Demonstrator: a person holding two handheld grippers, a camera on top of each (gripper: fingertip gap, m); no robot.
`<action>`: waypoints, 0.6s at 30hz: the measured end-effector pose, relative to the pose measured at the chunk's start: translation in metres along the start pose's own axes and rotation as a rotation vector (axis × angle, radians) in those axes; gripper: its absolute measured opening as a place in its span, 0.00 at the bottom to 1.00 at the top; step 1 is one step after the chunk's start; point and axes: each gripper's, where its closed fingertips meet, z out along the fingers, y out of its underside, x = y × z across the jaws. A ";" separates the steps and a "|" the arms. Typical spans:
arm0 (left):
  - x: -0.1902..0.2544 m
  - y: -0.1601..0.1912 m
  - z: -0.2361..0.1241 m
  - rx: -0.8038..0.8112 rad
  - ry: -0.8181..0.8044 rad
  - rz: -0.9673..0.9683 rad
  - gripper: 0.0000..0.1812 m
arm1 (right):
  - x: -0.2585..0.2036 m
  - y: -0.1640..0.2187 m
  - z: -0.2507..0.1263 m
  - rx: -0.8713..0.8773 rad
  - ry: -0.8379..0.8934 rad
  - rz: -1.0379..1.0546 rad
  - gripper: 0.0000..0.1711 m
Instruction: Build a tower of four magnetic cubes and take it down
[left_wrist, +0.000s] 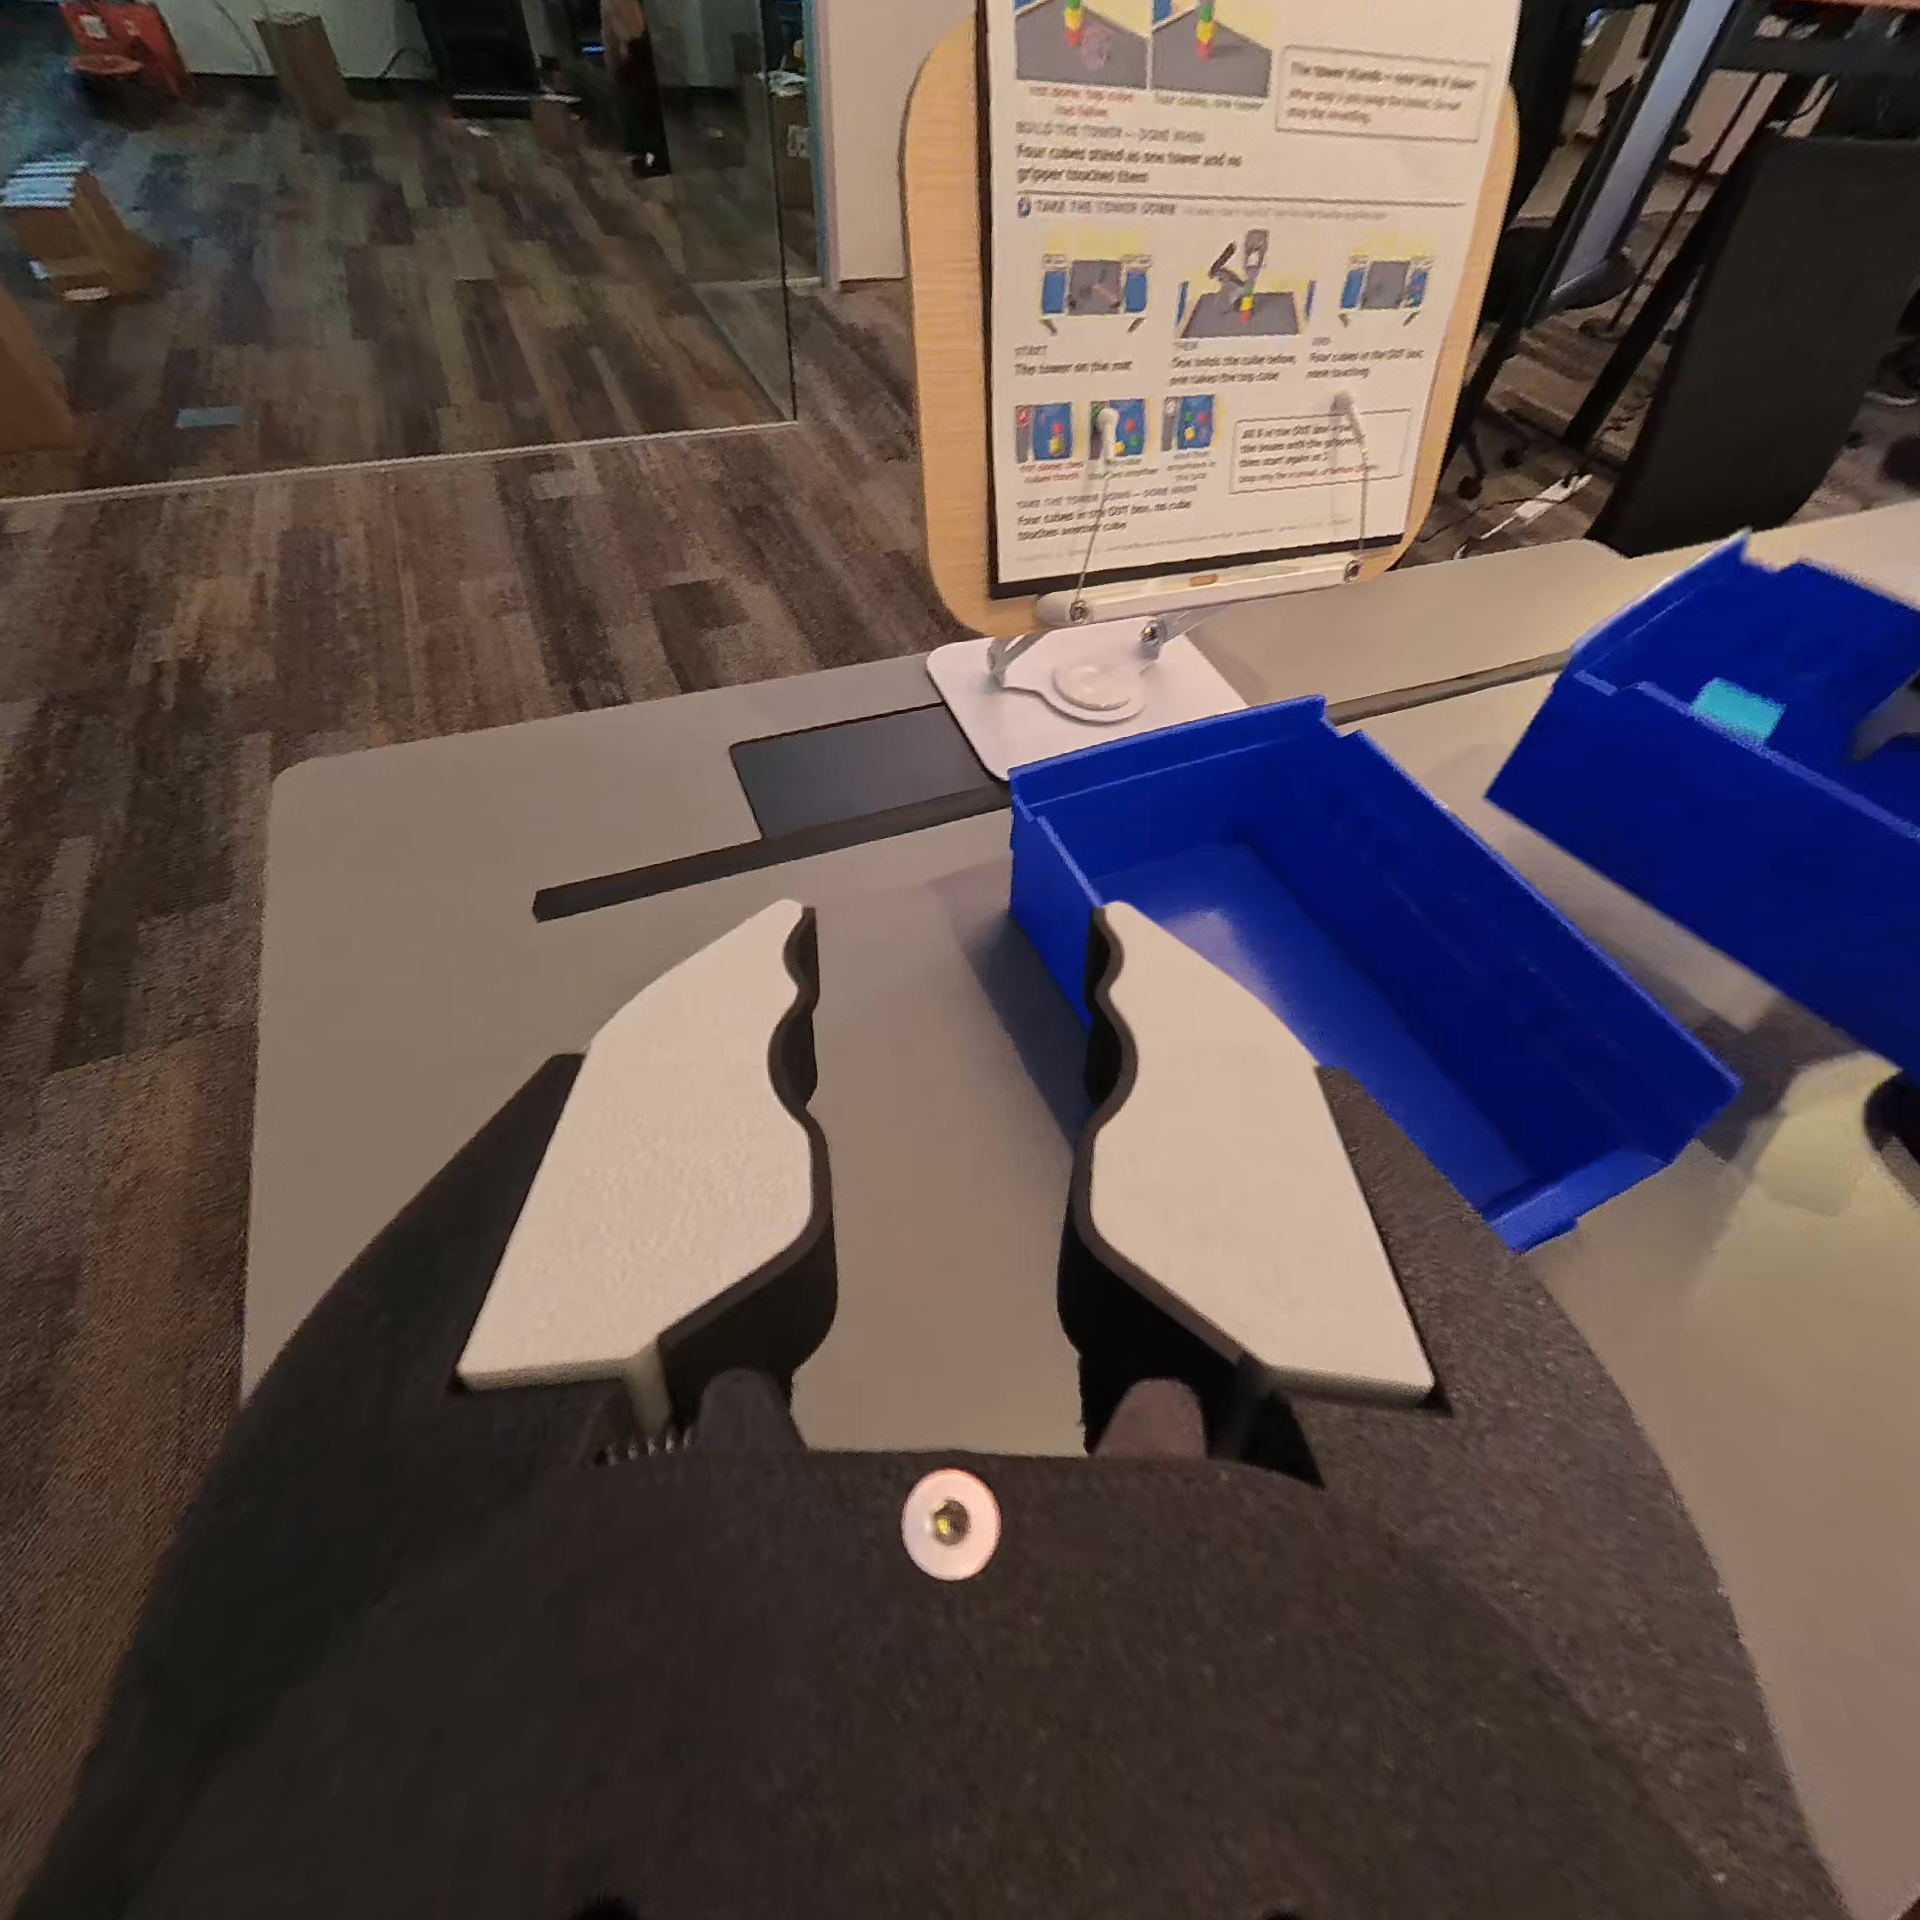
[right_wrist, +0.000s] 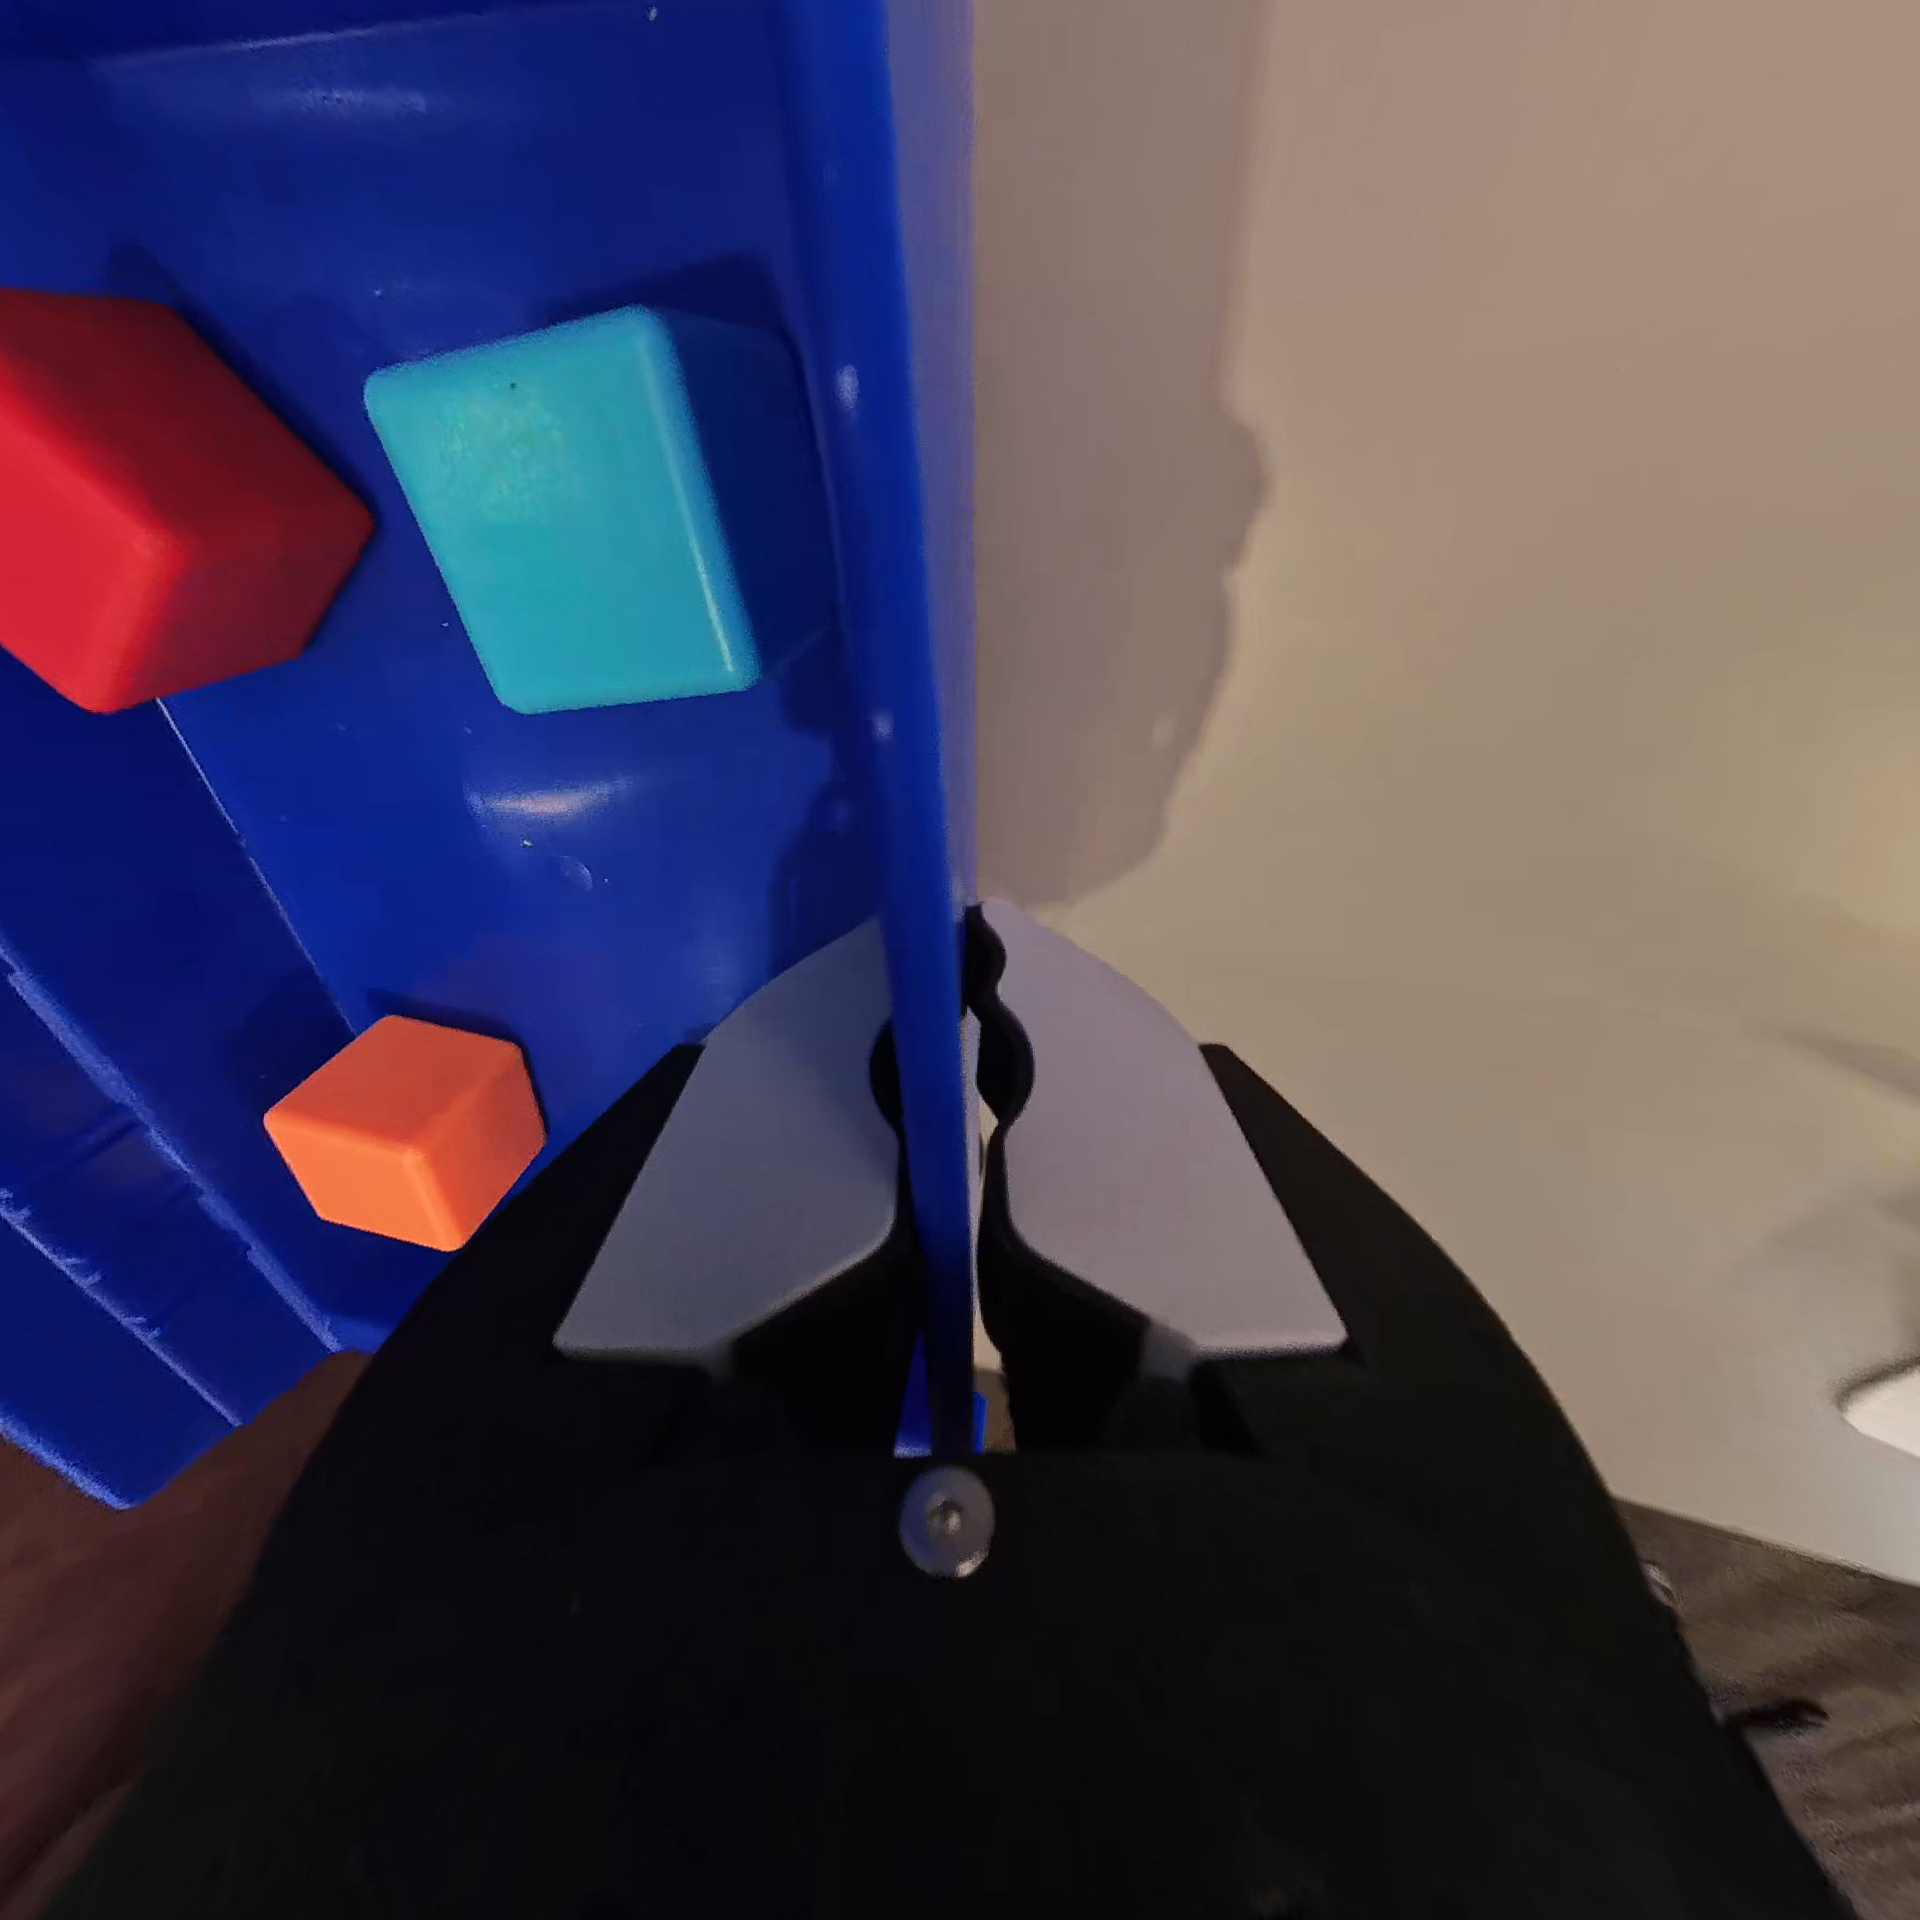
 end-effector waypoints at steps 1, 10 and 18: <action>-0.003 0.002 -0.002 -0.008 -0.011 0.002 0.27 | -0.006 -0.003 -0.016 -0.005 0.022 -0.014 0.04; -0.041 0.018 -0.035 -0.059 -0.184 -0.020 0.27 | -0.160 -0.081 -0.108 0.005 0.080 -0.278 0.04; -0.087 0.031 -0.071 -0.012 -0.308 -0.127 0.23 | -0.384 -0.161 -0.062 -0.012 -0.049 -0.623 0.04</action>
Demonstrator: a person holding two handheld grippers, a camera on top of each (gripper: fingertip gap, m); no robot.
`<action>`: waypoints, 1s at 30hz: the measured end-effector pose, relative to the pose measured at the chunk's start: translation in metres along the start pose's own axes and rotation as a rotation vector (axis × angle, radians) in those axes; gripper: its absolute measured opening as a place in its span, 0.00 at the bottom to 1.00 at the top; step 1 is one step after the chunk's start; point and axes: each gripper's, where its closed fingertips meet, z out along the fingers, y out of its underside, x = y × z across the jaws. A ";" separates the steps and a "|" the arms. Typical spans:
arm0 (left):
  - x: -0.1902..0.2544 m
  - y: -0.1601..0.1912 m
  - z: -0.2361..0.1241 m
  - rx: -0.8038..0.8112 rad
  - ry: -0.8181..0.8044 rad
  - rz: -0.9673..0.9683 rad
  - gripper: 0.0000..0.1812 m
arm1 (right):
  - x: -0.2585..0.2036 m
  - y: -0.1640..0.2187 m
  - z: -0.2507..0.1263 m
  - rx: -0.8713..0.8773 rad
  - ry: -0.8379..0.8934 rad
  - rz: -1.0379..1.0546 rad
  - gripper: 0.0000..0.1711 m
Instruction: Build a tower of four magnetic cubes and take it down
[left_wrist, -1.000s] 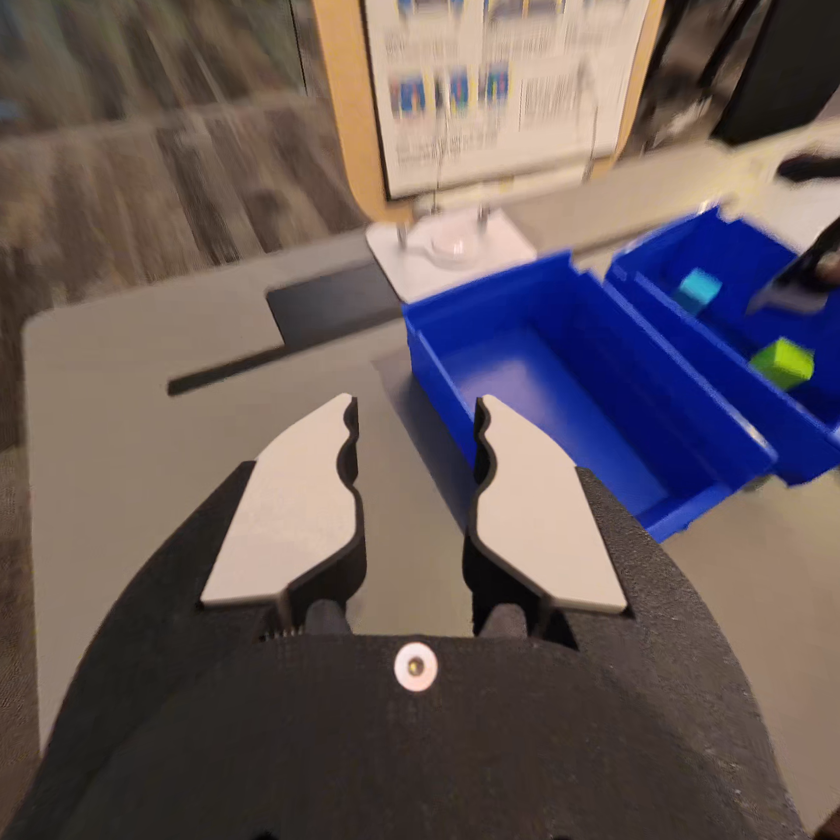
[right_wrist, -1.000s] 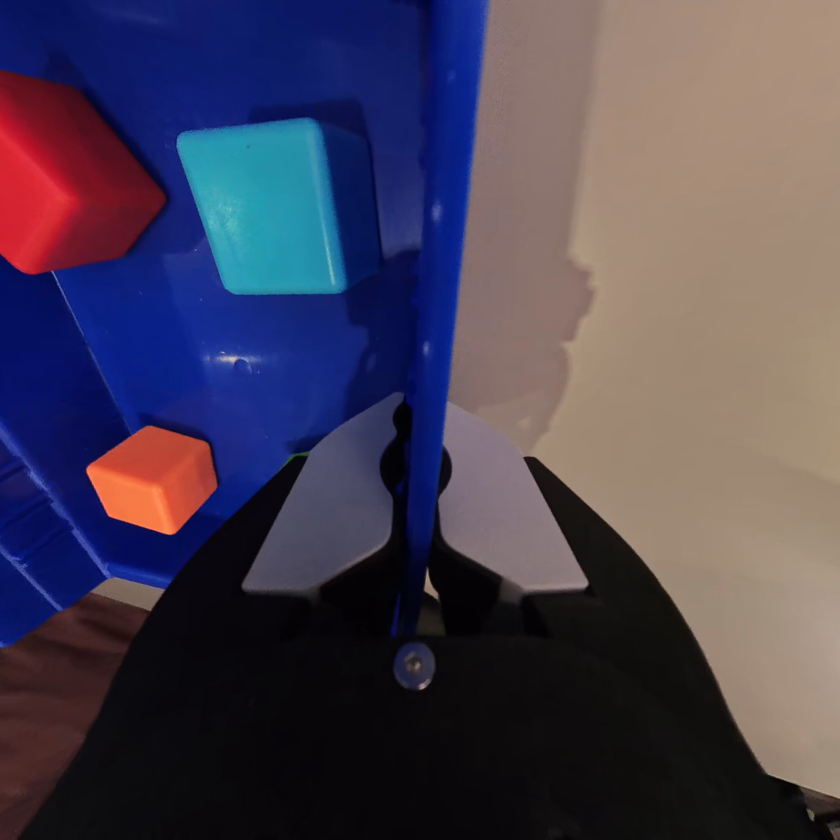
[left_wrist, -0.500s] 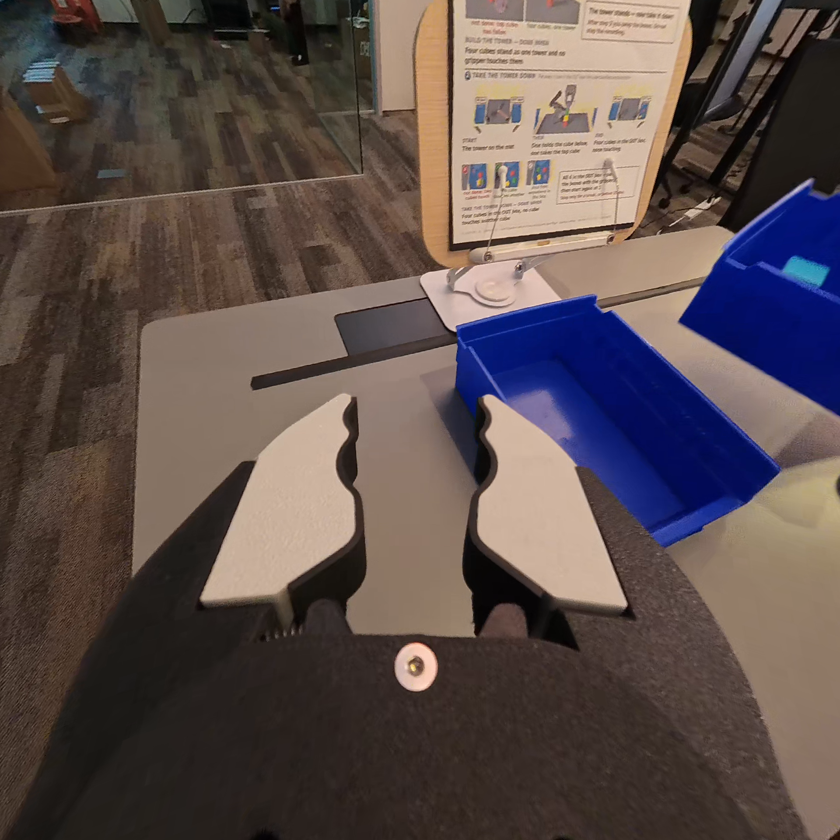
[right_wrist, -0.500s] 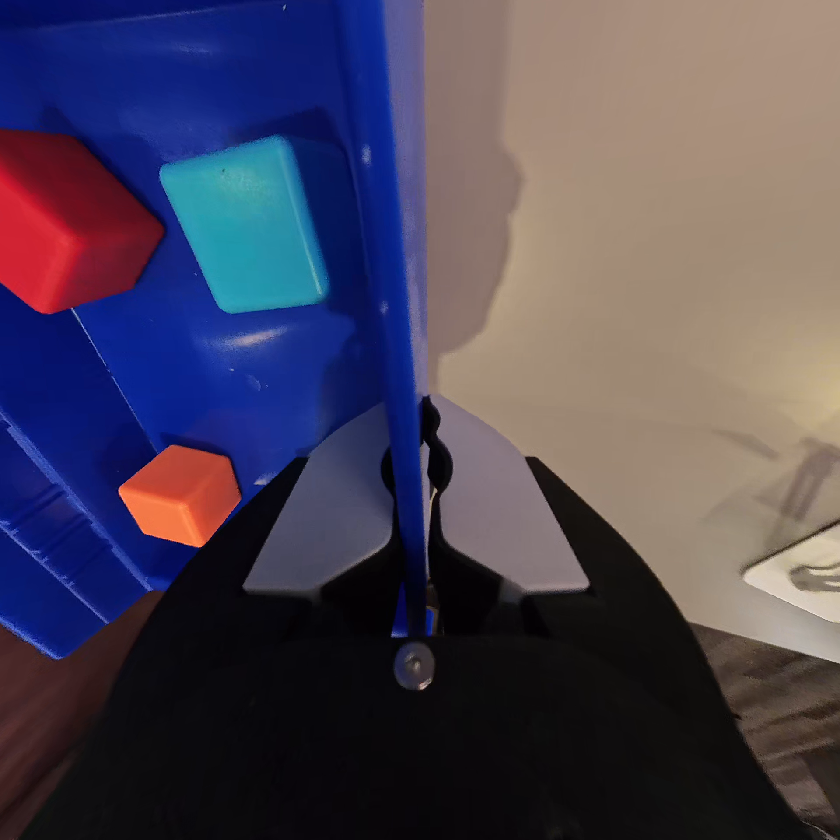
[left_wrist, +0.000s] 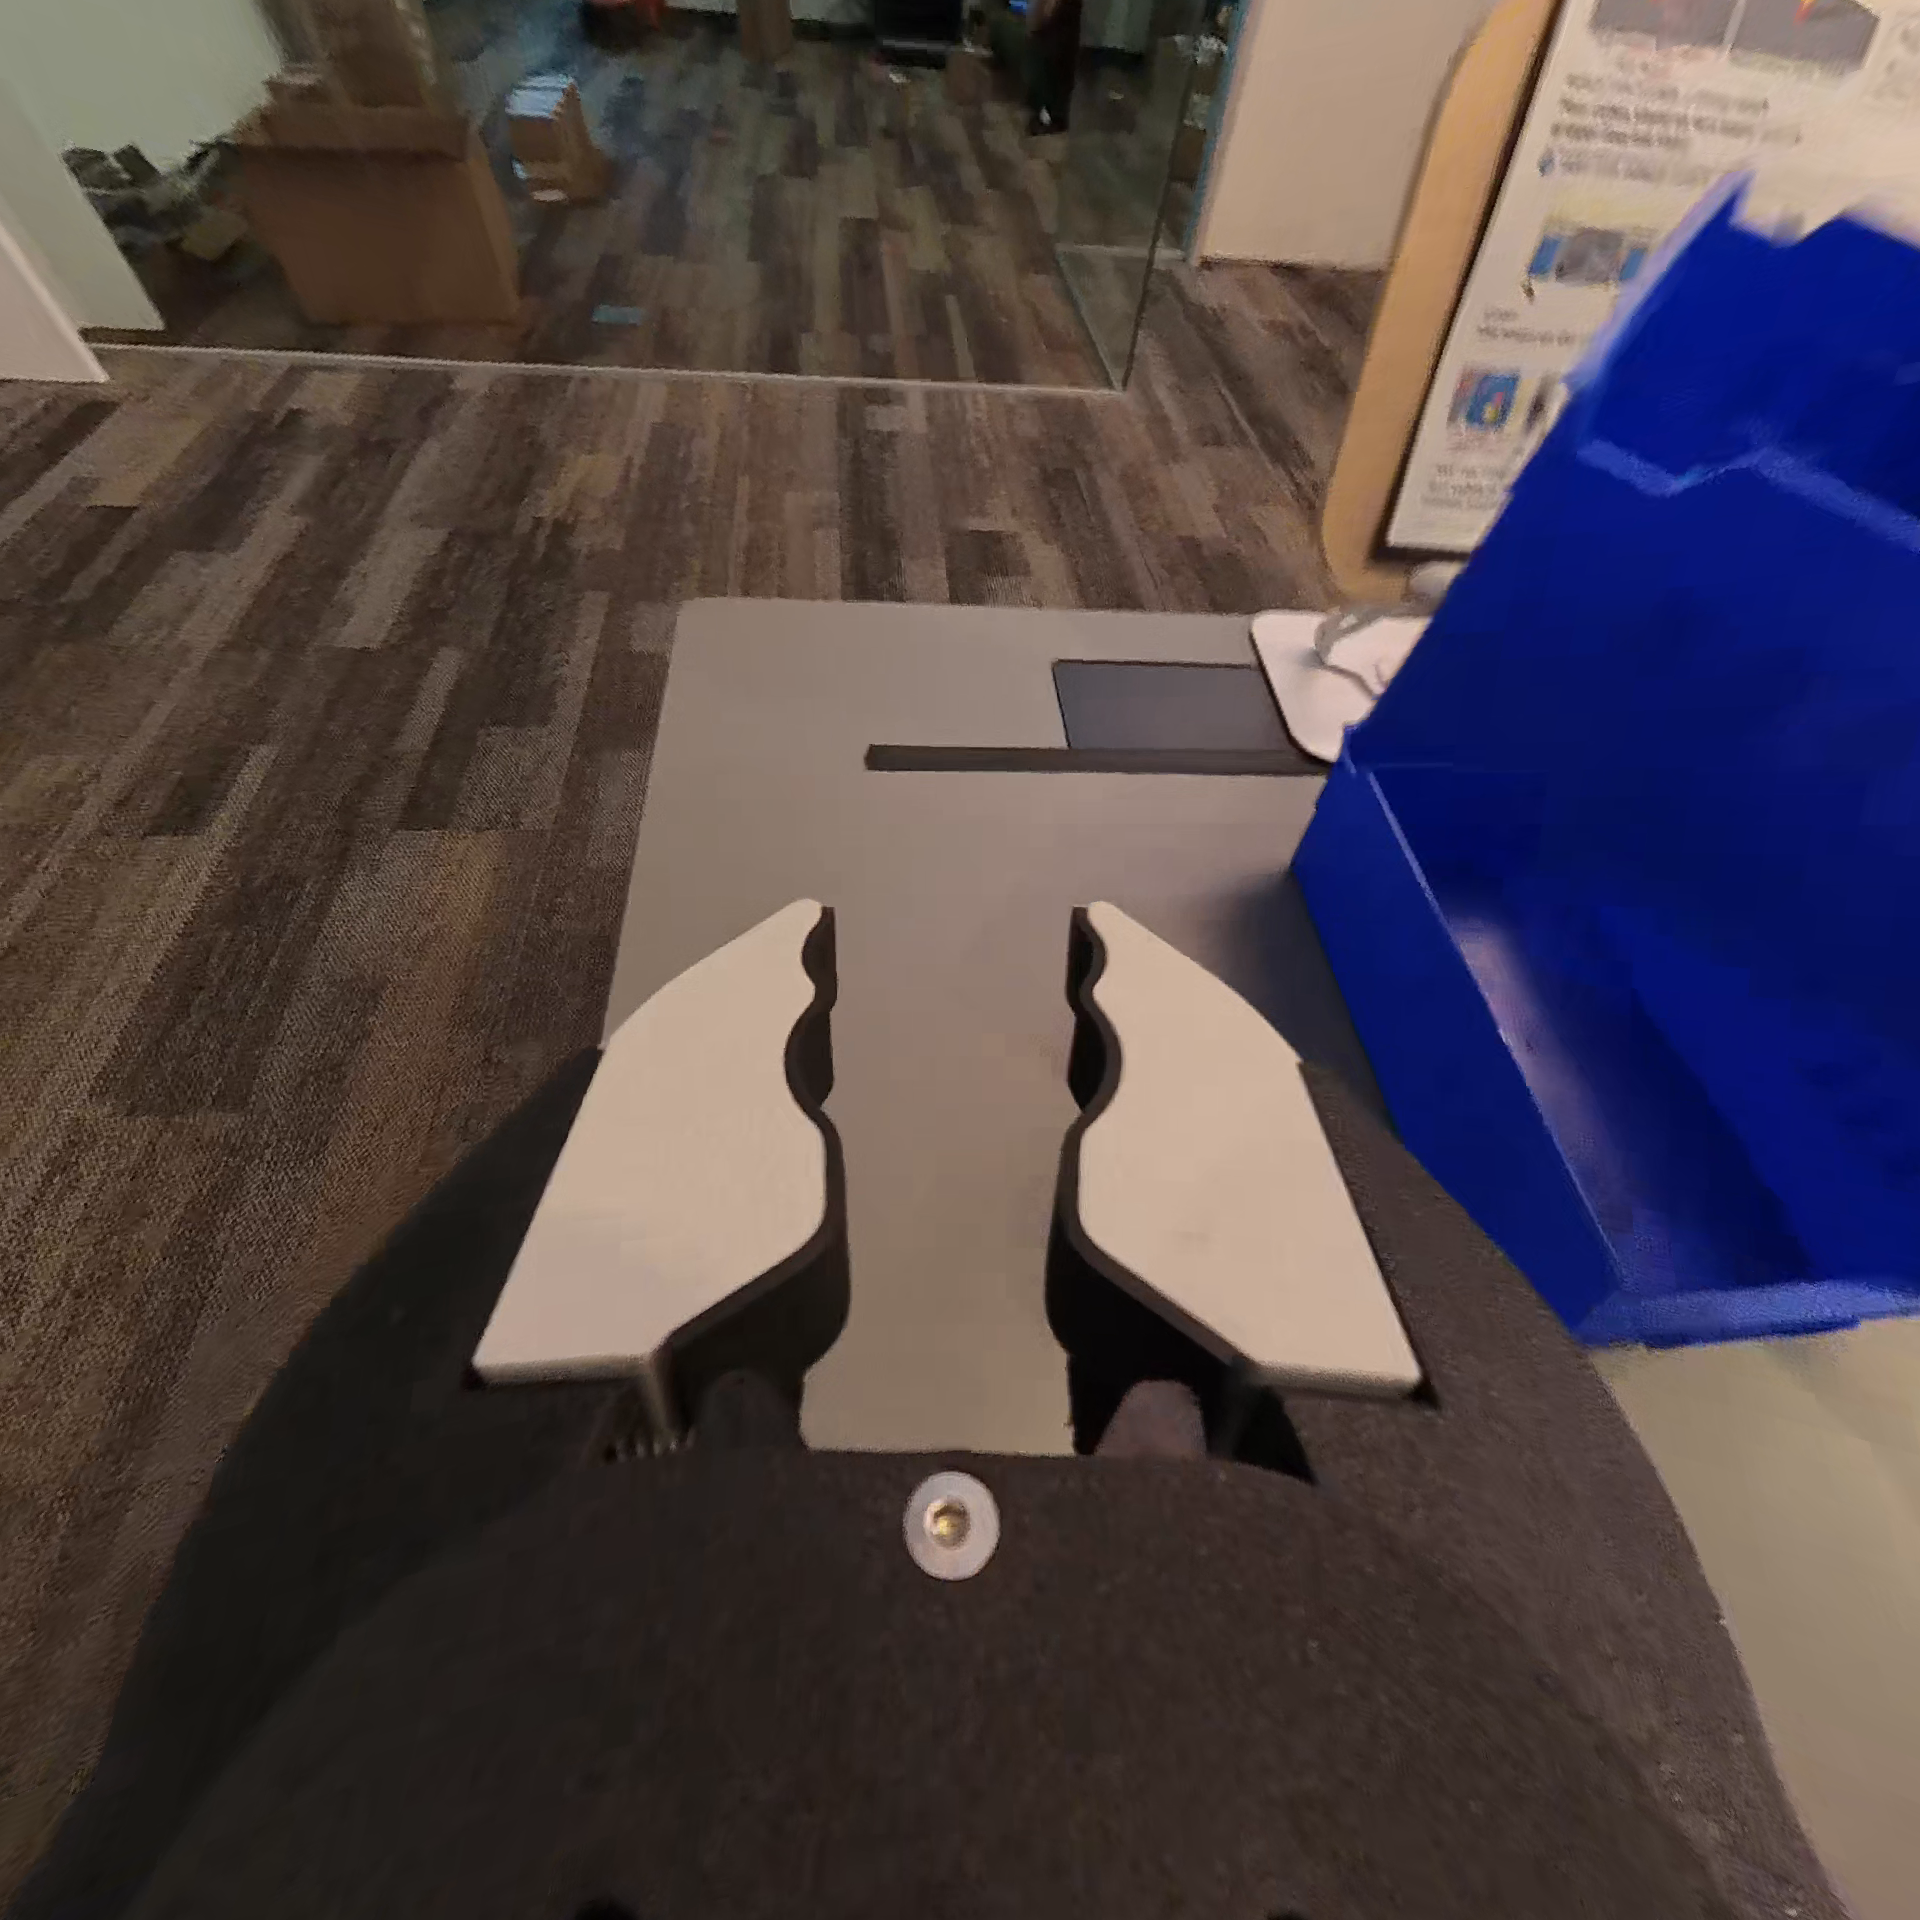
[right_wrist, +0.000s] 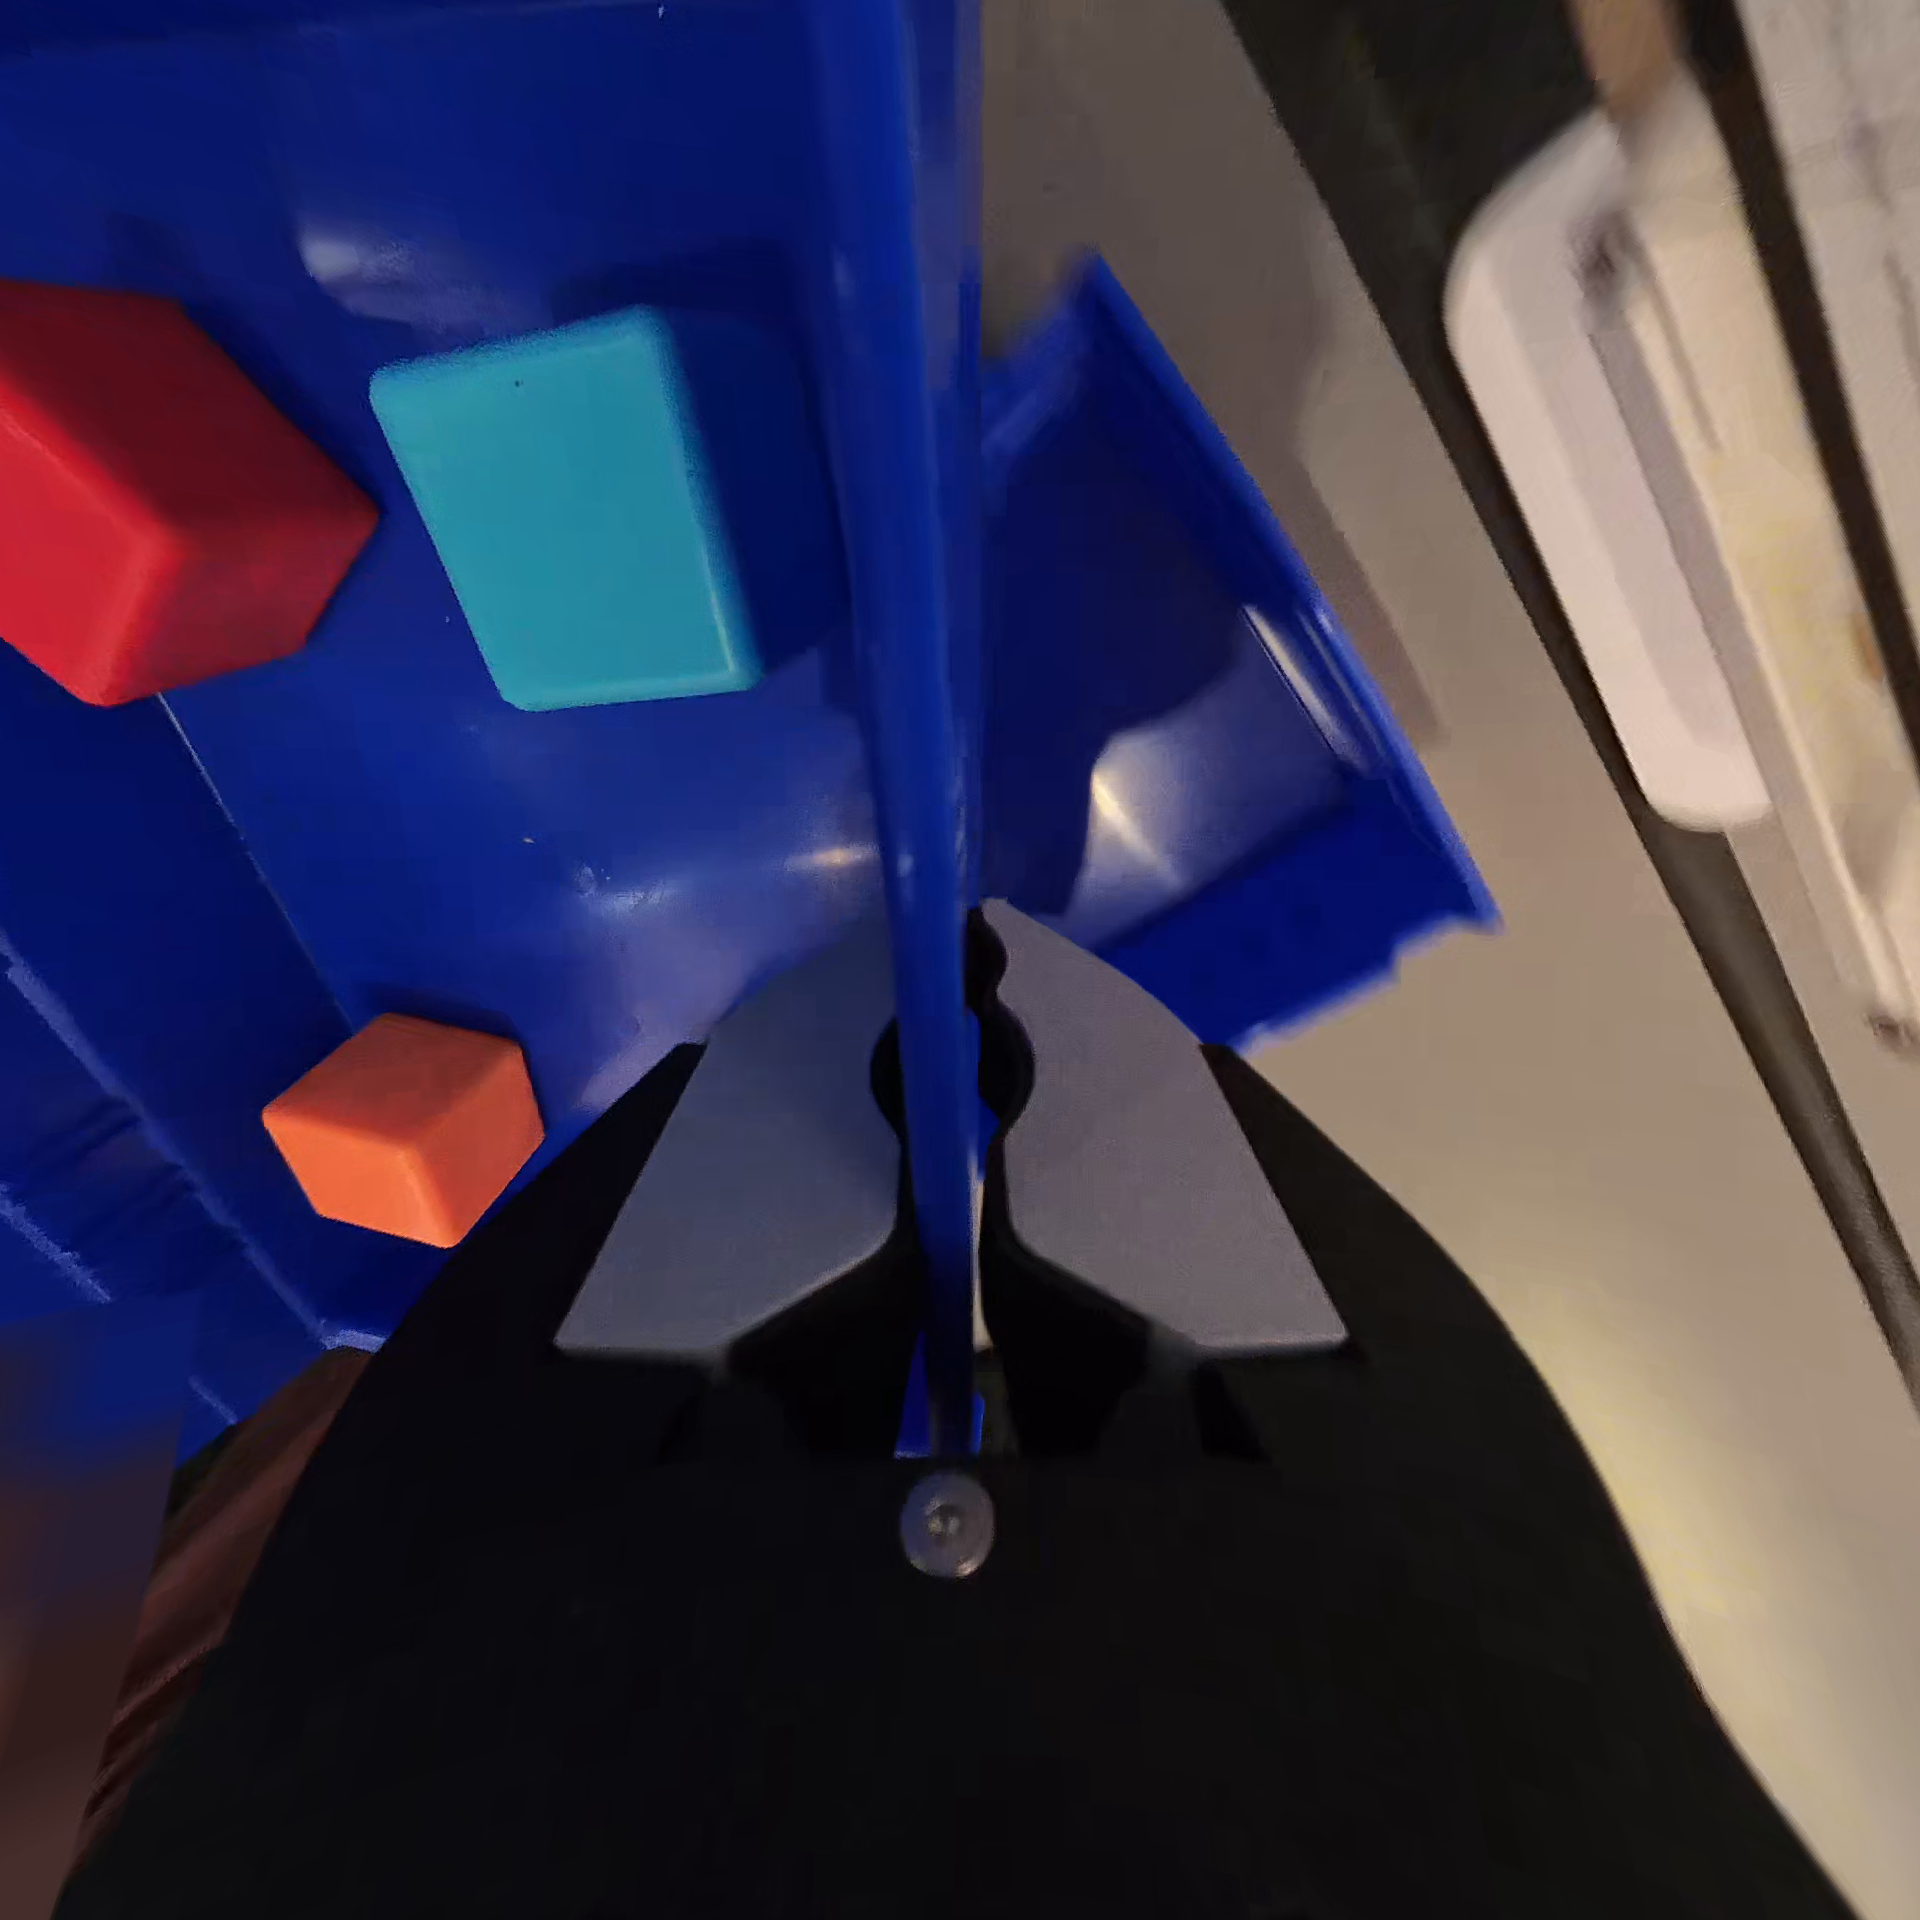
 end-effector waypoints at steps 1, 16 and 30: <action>-0.006 -0.001 0.000 0.014 -0.005 -0.035 0.23 | -0.016 -0.020 0.010 0.001 -0.017 -0.031 0.04; -0.069 0.008 -0.030 0.079 -0.155 -0.262 0.27 | -0.134 -0.175 0.142 -0.040 -0.050 -0.141 0.04; -0.044 0.010 -0.012 0.007 -0.061 -0.204 0.27 | -0.109 -0.162 0.233 -0.096 0.018 -0.017 0.04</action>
